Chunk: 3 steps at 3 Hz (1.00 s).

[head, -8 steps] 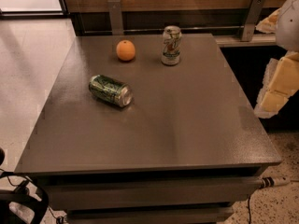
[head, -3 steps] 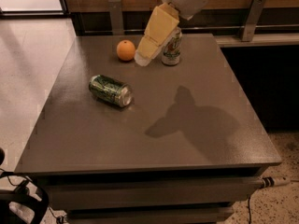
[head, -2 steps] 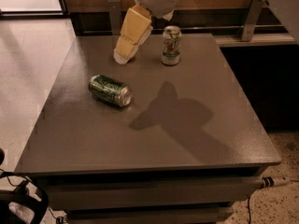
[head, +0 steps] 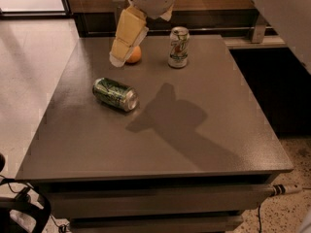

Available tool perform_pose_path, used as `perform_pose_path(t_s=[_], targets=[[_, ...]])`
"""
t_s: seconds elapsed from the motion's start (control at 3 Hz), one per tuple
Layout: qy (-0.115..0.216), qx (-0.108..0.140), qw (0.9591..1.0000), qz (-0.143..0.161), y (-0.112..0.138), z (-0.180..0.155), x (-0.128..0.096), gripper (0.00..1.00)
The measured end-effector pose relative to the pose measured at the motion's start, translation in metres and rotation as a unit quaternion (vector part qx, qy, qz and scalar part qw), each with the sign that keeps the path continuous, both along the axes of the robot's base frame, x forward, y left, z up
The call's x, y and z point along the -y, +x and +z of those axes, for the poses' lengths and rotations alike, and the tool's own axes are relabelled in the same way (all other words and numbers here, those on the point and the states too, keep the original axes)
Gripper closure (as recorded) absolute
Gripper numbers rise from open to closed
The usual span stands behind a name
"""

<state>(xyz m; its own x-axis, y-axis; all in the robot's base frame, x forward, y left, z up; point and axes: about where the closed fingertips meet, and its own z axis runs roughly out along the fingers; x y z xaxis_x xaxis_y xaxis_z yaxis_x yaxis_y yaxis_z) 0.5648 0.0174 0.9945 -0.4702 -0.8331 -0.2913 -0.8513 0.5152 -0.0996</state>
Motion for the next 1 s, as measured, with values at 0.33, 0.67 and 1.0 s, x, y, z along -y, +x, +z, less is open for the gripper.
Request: perform_pose_path(t_s=[0.33, 0.67, 1.0], targets=[[-0.023, -0.007, 0.9997, -0.001, 0.012, -0.016, -0.028, 0.00], [-0.035, -0.013, 0.9993, 0.001, 0.018, -0.031, -0.044, 0.00], [-0.045, -0.020, 0.9988, 0.004, 0.016, -0.046, -0.056, 0.00]])
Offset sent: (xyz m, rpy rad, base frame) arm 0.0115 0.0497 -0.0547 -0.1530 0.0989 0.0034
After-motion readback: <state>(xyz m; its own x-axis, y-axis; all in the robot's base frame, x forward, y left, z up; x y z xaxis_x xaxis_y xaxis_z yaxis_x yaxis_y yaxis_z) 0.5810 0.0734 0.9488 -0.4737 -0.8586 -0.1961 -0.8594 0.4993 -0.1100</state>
